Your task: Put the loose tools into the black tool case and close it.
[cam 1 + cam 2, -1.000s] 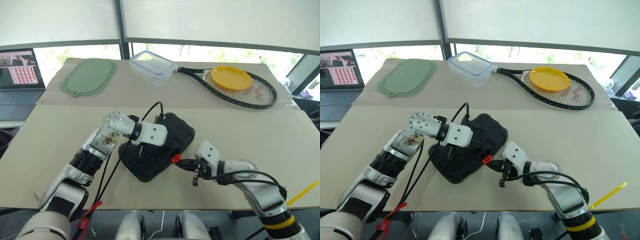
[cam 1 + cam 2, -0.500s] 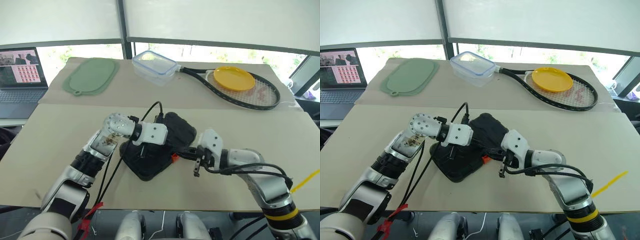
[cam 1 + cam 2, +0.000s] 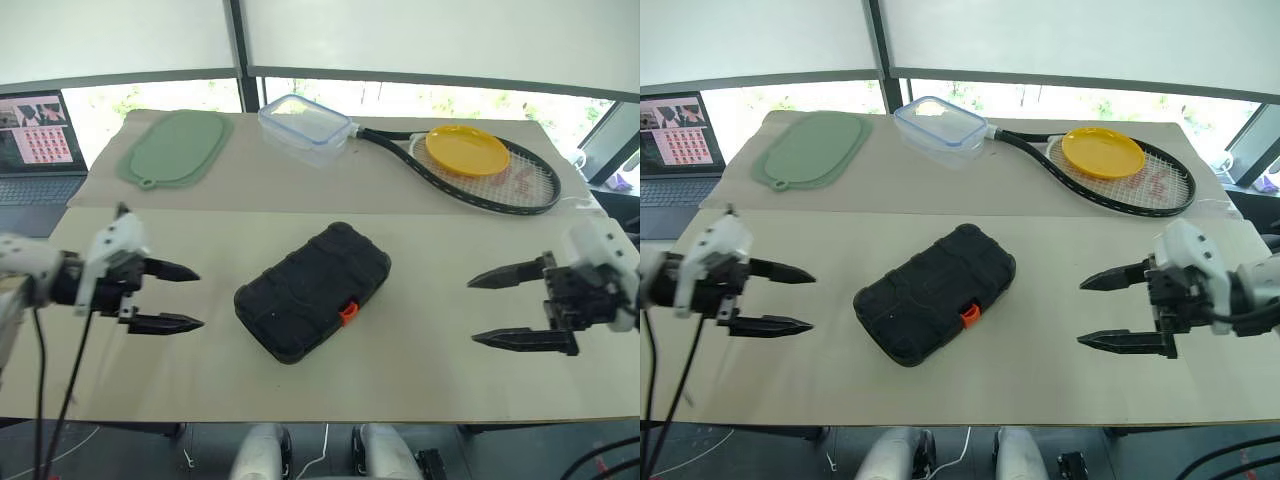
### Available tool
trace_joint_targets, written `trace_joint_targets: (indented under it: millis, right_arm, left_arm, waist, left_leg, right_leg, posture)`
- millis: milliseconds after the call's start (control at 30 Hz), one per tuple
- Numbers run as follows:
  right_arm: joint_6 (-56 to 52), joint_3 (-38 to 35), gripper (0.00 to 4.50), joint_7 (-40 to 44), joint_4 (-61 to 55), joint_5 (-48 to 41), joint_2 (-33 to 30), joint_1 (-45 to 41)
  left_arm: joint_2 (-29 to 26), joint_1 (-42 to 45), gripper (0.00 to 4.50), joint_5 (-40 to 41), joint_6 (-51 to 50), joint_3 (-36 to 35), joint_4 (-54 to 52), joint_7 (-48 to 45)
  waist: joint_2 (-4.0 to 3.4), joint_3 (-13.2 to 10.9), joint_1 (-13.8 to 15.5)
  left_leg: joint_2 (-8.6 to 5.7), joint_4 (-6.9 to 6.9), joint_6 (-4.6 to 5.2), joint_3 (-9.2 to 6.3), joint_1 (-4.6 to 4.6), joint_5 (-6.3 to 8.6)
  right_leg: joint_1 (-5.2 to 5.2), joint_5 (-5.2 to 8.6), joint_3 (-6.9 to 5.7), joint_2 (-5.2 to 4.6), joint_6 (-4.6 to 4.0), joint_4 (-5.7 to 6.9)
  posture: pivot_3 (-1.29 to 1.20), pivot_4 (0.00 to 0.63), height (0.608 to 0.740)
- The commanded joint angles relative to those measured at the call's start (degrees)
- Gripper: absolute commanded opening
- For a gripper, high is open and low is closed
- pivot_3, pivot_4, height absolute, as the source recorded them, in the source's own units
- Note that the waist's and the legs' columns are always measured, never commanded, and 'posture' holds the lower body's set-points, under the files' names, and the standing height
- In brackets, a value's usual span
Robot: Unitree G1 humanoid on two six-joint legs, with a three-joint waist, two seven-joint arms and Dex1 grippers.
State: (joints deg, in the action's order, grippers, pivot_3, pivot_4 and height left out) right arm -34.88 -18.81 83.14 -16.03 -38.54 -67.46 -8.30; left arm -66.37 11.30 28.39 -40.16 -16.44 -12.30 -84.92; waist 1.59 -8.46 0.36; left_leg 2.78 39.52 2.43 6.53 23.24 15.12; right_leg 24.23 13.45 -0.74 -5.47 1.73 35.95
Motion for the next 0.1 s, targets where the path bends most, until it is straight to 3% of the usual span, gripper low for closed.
trace_joint_targets:
  millis: [33, 100]
  right_arm:
    - [-1.2, -0.5, 4.46, 2.3, 3.6, -2.5, -1.1, -3.3]
    - [-1.3, 0.8, 4.46, 2.2, 4.7, -2.4, -0.7, -4.8]
  left_arm:
    - [0.6, -6.0, 4.50, 2.7, -1.8, -8.7, -5.0, 2.5]
    - [1.7, -8.8, 4.50, 3.9, -2.1, -10.9, -7.5, 3.8]
  waist:
    - [0.00, 0.0, 0.3]
    - [0.00, 0.0, 0.4]
  left_leg:
    - [-0.02, 0.01, 0.01, 0.01, 0.01, 0.00]
    - [-0.02, 0.02, 0.00, 0.01, 0.04, 0.00]
  right_leg:
    - [0.02, 0.00, 0.00, -0.02, -0.01, -0.01]
    - [0.03, 0.00, -0.02, -0.03, -0.02, -0.01]
  posture:
    - [0.00, 0.150, 0.738]
    - [0.00, 0.150, 0.738]
